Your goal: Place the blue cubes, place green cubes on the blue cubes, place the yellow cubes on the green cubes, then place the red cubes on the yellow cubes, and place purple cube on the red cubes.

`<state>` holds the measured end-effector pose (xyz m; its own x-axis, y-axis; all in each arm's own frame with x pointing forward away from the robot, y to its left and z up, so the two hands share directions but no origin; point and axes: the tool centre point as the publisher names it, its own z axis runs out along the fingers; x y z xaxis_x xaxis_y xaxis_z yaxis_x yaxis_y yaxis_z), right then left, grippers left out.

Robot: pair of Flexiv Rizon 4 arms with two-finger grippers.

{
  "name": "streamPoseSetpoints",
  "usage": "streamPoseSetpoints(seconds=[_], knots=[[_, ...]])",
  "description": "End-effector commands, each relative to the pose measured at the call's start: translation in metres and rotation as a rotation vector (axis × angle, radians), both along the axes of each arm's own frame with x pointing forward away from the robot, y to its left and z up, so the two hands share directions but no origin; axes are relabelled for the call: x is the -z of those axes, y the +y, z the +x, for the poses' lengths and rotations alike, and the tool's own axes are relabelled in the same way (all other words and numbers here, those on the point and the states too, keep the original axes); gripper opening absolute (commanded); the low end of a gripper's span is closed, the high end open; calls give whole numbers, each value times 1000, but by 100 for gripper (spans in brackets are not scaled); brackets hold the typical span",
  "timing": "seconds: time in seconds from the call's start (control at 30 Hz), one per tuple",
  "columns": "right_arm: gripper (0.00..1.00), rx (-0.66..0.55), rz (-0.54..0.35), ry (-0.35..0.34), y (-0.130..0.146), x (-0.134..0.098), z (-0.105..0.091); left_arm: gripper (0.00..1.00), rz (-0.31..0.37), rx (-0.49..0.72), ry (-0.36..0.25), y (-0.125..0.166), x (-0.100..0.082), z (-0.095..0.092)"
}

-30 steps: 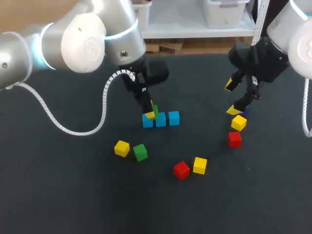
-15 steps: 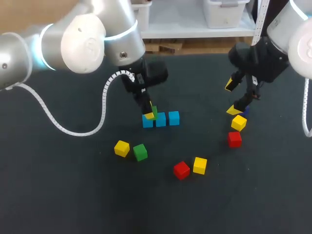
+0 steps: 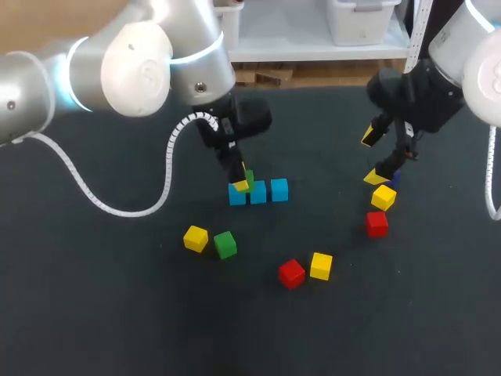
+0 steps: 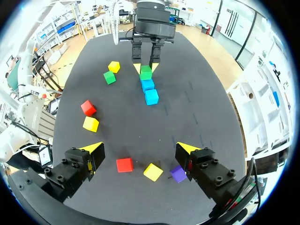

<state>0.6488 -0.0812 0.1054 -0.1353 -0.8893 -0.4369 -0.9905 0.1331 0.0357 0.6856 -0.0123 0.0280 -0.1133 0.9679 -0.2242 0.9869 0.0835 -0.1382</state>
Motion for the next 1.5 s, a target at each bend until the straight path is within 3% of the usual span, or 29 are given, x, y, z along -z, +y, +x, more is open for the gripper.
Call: streamPoseSetpoints(seconds=[0.03,0.2,0.43,0.67,0.77,0.93,1.13,1.23,1.47,1.5], knots=[[100,0,2,-1,0,0,0,0,7,3,7,-1,-1,3],[100,0,2,-1,0,0,0,16,11,6,9,-1,-1,4],[100,0,2,-1,0,0,0,11,10,9,10,-2,0,5],[100,0,2,-1,0,0,0,14,12,8,13,-2,0,5],[100,0,2,-1,0,0,0,23,13,5,14,-2,1,5],[100,0,2,-1,0,0,0,25,15,3,17,-2,2,4],[100,0,2,-1,0,0,0,41,16,2,21,-2,2,4],[100,0,2,-1,0,0,0,36,16,2,21,-2,2,4],[100,0,2,-1,0,0,0,35,17,2,22,-2,3,4],[100,0,2,-1,0,0,0,31,17,2,23,-2,3,4]])
